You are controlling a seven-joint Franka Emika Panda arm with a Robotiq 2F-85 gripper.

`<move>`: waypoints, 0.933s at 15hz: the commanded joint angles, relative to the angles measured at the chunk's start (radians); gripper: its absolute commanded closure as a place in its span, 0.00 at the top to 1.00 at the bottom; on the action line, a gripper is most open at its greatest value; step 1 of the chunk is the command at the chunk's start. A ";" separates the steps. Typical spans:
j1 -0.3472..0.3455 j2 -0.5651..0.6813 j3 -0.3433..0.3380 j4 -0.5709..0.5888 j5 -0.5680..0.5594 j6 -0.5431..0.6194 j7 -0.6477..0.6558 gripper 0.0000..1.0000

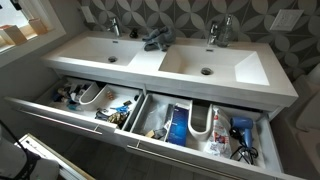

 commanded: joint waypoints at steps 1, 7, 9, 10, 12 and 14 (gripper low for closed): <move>-0.062 -0.164 0.036 -0.248 0.035 -0.064 0.104 1.00; -0.096 -0.185 0.076 -0.331 0.054 -0.117 0.132 1.00; -0.098 -0.195 0.077 -0.341 0.057 -0.117 0.135 1.00; -0.099 -0.197 0.077 -0.341 0.058 -0.117 0.135 1.00; -0.100 -0.198 0.077 -0.341 0.059 -0.117 0.136 1.00; -0.100 -0.198 0.077 -0.341 0.059 -0.117 0.136 1.00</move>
